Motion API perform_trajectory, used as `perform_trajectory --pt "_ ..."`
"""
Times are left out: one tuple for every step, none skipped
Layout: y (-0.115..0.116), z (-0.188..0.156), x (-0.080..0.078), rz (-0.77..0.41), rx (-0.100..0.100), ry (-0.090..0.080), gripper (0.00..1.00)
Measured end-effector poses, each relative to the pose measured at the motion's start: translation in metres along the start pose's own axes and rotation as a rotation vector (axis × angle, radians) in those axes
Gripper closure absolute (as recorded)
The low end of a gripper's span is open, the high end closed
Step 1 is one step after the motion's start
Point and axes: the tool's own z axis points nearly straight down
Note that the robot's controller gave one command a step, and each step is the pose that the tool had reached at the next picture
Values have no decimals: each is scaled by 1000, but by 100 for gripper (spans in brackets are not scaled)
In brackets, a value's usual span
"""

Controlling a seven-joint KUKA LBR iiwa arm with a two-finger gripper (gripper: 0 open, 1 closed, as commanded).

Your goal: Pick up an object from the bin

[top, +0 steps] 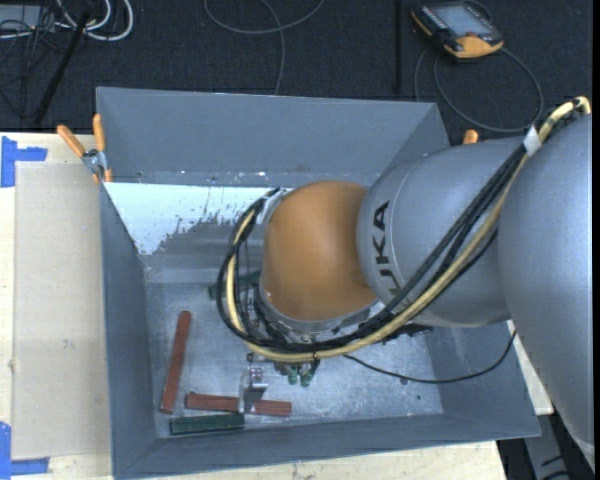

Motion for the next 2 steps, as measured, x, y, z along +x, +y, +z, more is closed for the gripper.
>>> perform_trajectory --pt "9 24 -8 -111 -1 -4 0" --pt "16 81 12 83 -3 -6 0"
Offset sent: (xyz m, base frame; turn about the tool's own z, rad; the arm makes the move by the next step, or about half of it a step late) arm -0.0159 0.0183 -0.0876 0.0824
